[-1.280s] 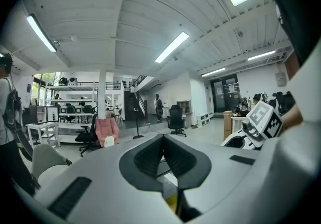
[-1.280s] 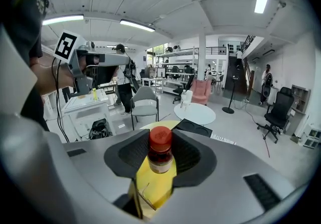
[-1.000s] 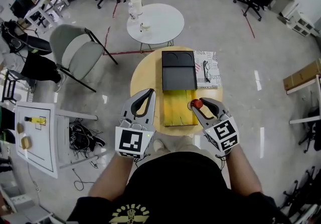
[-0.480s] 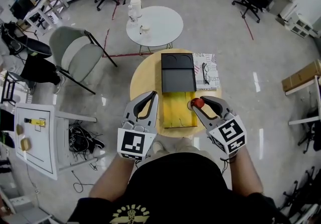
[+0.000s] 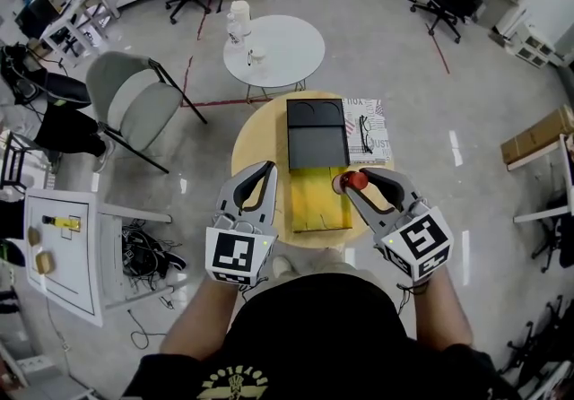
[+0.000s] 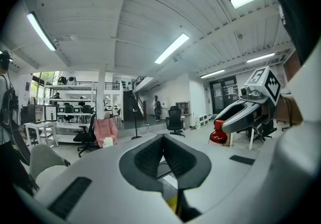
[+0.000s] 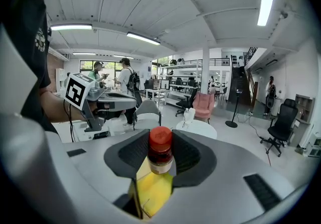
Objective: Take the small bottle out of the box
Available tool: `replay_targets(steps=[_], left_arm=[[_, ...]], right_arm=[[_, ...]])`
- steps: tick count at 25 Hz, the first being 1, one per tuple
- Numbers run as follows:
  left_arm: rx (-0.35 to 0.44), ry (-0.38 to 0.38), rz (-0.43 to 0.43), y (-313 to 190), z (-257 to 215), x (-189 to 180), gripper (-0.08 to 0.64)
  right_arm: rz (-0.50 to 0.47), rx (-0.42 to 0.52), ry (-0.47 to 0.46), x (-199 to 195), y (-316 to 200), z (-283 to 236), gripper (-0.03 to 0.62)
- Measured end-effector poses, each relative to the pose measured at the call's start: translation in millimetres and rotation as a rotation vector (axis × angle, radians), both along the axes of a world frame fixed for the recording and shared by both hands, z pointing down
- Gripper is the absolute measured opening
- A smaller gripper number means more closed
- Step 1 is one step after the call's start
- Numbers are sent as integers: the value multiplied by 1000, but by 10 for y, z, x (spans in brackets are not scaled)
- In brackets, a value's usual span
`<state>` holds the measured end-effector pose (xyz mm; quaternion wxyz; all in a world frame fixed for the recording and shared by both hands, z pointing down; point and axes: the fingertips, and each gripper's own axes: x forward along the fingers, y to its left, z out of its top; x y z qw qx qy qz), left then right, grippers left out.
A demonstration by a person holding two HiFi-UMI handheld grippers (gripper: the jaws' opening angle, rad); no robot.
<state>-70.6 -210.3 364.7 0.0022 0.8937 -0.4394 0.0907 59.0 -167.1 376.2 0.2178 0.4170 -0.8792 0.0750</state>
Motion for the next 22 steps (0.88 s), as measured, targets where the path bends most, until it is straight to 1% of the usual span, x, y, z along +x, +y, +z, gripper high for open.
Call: replay_targets(steps=[2,8,12,16,22], left_arm=[[1,-2,6,-1,-3,0,14],[7,-2,23,-10,-37,2,14],[13,25,38,-23,-61,27,14],[0,-1,71,-12,32,79,14],[-3,-10,97,-16,47,152,14]], right_arm=[[4,17,-1,-13,-16,-41,150],[12,10,5,-30,3,-69,152],[37,25,1,-19,-9,-82,152],[57,19,-3,-35,-6,-37,152],[72,18,-2,-12,-21,-8,150]])
